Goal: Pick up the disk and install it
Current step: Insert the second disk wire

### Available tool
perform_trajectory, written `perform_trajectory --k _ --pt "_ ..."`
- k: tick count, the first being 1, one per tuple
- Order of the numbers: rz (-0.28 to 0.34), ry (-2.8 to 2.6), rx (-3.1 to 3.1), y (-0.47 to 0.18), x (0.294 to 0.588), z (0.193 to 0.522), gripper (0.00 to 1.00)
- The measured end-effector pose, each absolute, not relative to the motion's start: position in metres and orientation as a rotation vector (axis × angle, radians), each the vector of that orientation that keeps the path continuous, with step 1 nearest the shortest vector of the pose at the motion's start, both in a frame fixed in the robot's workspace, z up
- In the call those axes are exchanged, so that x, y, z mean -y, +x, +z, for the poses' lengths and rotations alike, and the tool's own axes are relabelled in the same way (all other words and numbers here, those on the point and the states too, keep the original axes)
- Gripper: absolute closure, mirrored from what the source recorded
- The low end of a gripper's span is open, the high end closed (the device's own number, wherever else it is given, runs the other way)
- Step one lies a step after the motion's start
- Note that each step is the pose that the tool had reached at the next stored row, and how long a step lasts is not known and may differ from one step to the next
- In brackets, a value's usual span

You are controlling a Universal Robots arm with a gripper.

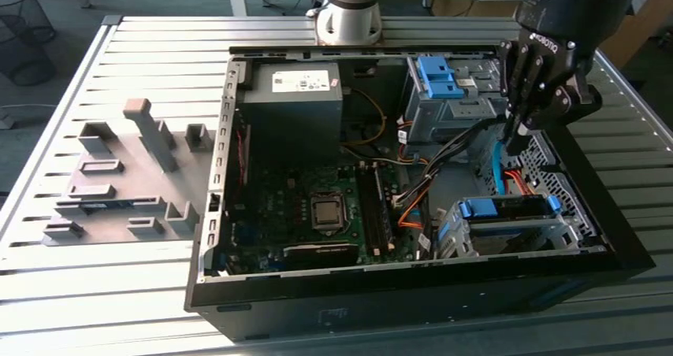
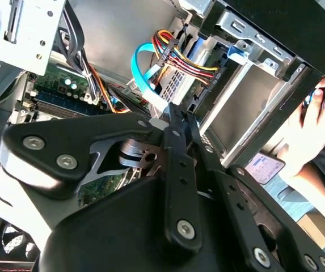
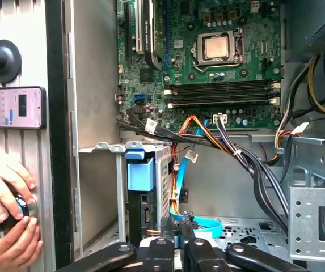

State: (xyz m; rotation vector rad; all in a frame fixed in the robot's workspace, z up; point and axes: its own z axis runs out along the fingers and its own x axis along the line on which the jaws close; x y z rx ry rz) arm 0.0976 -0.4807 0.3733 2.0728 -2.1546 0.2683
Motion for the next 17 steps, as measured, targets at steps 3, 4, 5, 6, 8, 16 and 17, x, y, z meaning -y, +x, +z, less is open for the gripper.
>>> perform_trajectory --k 3,4,5,6,8,16,17 --pt "0.242 2.086 2.169 0.098 0.482 0.373 0.84" --pt "0.223 2.095 2.179 0.098 0.483 0.373 0.84" --pt "0.205 2.104 2.188 0.098 0.484 0.373 0.84" --pt "0.188 2.112 2.196 0.098 0.484 0.373 0.84" --pt "0.160 2.122 2.208 0.098 0.486 0.373 0.84" --pt "0.154 2.118 2.212 0.098 0.501 0.371 0.84" --pt "0.154 2.115 2.215 0.098 0.502 0.371 0.84"
